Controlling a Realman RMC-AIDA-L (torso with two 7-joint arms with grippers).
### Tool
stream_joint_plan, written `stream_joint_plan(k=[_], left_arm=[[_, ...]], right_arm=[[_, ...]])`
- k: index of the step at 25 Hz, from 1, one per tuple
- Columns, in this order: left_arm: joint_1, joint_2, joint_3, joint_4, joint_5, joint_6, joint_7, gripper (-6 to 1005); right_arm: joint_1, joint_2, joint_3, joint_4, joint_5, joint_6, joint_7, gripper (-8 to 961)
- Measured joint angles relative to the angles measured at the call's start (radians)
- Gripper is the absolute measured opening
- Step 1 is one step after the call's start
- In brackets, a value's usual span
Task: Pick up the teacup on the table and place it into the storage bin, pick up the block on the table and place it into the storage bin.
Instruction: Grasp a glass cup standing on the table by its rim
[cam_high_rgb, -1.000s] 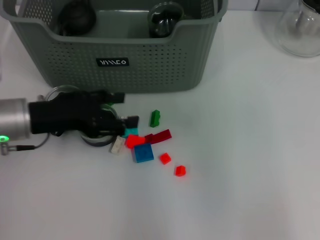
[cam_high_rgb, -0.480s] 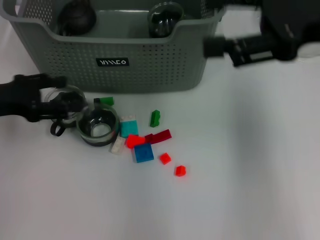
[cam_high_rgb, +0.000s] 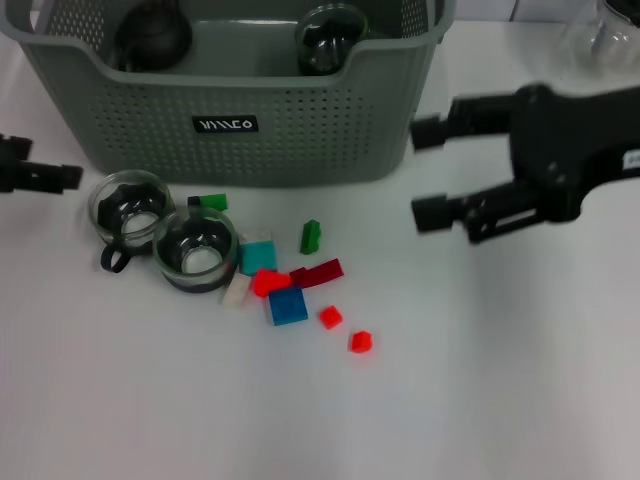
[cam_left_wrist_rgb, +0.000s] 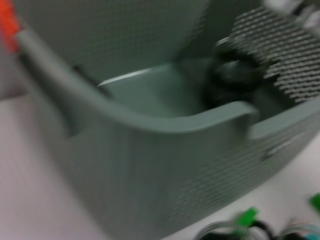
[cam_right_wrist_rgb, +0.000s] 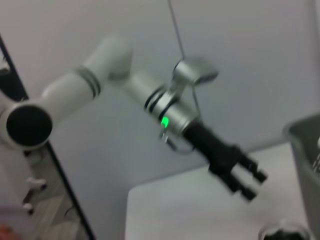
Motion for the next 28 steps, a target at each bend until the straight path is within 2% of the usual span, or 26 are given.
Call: stream_joint_plan(k=[6, 12, 15, 17, 21, 28], left_arm=[[-0.072, -0.011, 0.085, 0.063, 0.180, 0.018, -0.240, 859], [-0.138, -0.015, 0.236, 0.021, 0.303, 0.004, -0.392, 858], [-0.174, -0.015, 0.267, -0.042, 0.325, -0.026, -0.443, 858], [-0.186, -0.006, 0.294, -0.086, 0.327, -0.055, -0.474, 858], [-0.193, 0.013, 0.345, -0.162, 0.328, -0.115, -0.518, 858], [-0.198, 0.018, 0.365, -0.240, 0.330, -0.190, -0.527, 859]], right_arm=[[0.046, 0.004, 0.000, 0.068, -0.089, -0.009, -0.001, 931], [0.057, 0.001, 0.001, 0.084, -0.122, -0.009, -0.012, 931], [0.057, 0.001, 0.002, 0.090, -0.125, -0.008, -0.022, 932], [0.057, 0.001, 0.003, 0.101, -0.125, -0.009, -0.030, 932], [0.058, -0.003, 0.003, 0.129, -0.125, -0.008, -0.044, 932], [0.055, -0.002, 0.009, 0.140, -0.126, -0.006, -0.053, 932]])
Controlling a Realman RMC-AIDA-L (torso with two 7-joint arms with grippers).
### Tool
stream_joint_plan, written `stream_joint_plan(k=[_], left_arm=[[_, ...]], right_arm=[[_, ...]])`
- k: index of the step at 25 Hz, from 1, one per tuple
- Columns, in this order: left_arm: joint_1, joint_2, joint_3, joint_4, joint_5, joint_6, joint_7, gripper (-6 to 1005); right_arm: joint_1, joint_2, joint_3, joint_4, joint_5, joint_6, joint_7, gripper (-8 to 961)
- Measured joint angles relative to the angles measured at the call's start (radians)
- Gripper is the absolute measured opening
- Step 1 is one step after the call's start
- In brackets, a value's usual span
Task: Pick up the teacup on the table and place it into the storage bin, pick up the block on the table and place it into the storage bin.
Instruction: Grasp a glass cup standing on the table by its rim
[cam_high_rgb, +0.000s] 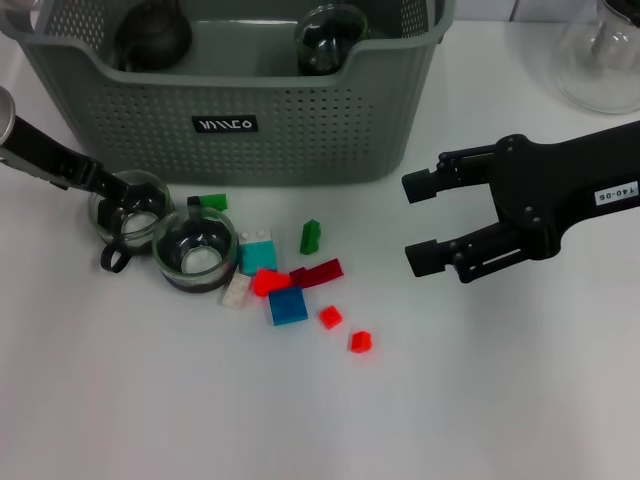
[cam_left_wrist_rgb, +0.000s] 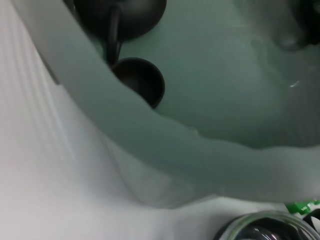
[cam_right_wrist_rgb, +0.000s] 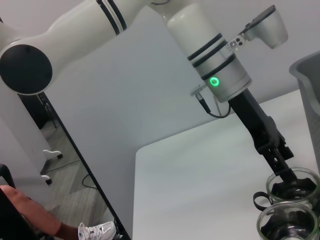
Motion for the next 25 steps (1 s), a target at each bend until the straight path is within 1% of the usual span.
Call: stream_joint_plan(k=[11, 18, 25], left_arm=[[-0.002, -0.001, 0.028, -0.103, 0.001, -0.092, -0.003, 860], [0.004, -0.007, 0.029, -0.110, 0.001, -0.109, 0.002, 859], [0.003, -0.012, 0.029, -0.111, 0.001, -0.117, 0.002, 801]], right_arm=[[0.001, 0.005, 0.000, 0.000, 0.000, 0.001, -0.002, 931], [0.002, 0.005, 0.001, 0.000, 0.000, 0.001, -0.008, 930], [-0.001, 0.005, 0.001, 0.000, 0.002, 0.001, -0.009, 930]])
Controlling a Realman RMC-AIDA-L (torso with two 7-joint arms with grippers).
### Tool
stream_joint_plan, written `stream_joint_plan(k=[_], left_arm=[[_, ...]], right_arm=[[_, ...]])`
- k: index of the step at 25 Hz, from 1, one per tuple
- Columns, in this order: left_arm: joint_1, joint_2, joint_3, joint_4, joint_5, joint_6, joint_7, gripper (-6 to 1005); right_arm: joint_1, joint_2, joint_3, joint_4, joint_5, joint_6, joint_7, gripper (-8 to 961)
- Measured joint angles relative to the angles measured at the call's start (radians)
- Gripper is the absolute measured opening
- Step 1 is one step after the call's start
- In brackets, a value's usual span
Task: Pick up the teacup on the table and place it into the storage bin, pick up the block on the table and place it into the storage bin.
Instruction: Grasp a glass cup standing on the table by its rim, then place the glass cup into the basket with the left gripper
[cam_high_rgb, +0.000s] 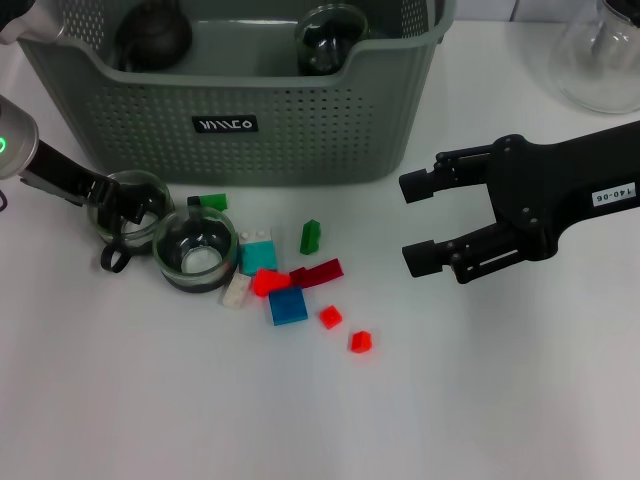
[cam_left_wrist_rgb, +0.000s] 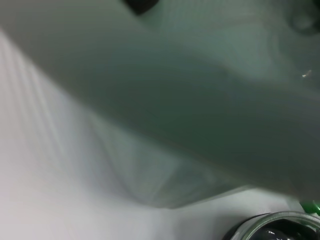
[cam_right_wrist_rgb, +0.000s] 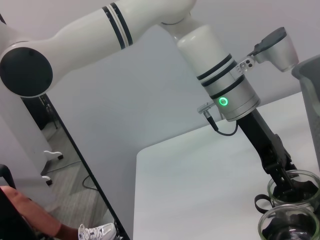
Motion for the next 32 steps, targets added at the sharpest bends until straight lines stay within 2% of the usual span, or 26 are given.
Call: stream_joint_plan(k=[12, 22, 28, 32], left_arm=[[-0.005, 0.001, 0.032, -0.039, -0.001, -0.040, -0.016, 701], [0.005, -0.001, 0.052, -0.023, -0.002, -0.070, -0.027, 469], [0.005, -0.001, 0.051, -0.016, -0.002, -0.067, -0.027, 267], [0.006, -0.001, 0.050, -0.006, -0.002, -0.059, -0.028, 93]], right_arm=[[-0.002, -0.002, 0.002, 0.000, 0.004, 0.000, -0.001, 931], [0.004, -0.001, 0.028, 0.000, 0.005, -0.005, -0.001, 931], [0.003, 0.000, 0.037, 0.000, 0.005, -0.007, -0.002, 930], [0.001, 0.000, 0.037, 0.000, 0.004, -0.008, -0.003, 930]])
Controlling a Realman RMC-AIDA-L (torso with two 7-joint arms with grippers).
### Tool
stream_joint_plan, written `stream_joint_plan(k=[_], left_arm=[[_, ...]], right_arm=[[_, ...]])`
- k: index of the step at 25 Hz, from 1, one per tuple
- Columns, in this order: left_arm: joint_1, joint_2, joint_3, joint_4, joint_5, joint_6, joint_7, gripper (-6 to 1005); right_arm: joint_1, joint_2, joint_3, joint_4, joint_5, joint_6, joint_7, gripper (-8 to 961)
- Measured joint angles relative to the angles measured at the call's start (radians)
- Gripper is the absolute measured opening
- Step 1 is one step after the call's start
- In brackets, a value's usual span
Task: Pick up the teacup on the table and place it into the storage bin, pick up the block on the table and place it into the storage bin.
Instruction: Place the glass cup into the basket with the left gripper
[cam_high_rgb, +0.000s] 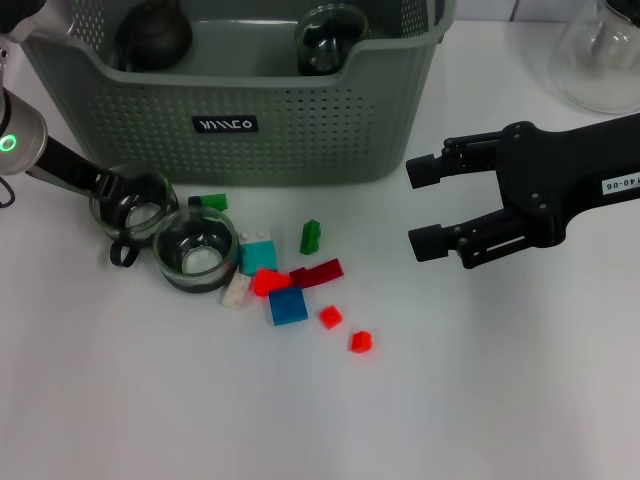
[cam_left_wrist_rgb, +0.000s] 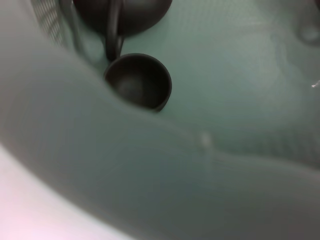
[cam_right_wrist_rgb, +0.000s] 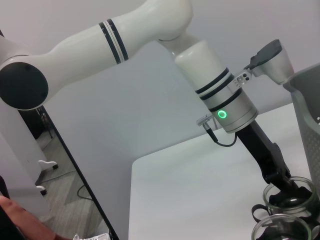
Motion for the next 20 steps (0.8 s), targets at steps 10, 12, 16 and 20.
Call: stream_joint_plan(k=[10, 12, 16, 20], left_arm=[[0.089, -0.002, -0.008, 0.198, 0.000, 0.126, -0.007, 46], [0.127, -0.011, -0.019, 0.289, -0.006, 0.186, 0.003, 46], [0.180, -0.038, -0.110, 0.464, -0.093, 0.329, 0.068, 45], [0.171, -0.046, -0.268, 0.543, -0.290, 0.484, 0.165, 45]], right_arm=[[-0.002, -0.004, 0.000, 0.000, -0.002, 0.000, -0.003, 931], [-0.003, -0.008, 0.002, 0.004, -0.006, 0.002, -0.003, 931], [0.001, -0.034, 0.004, 0.049, -0.017, 0.006, -0.003, 931], [0.019, -0.075, 0.005, 0.127, -0.043, 0.015, 0.001, 930]])
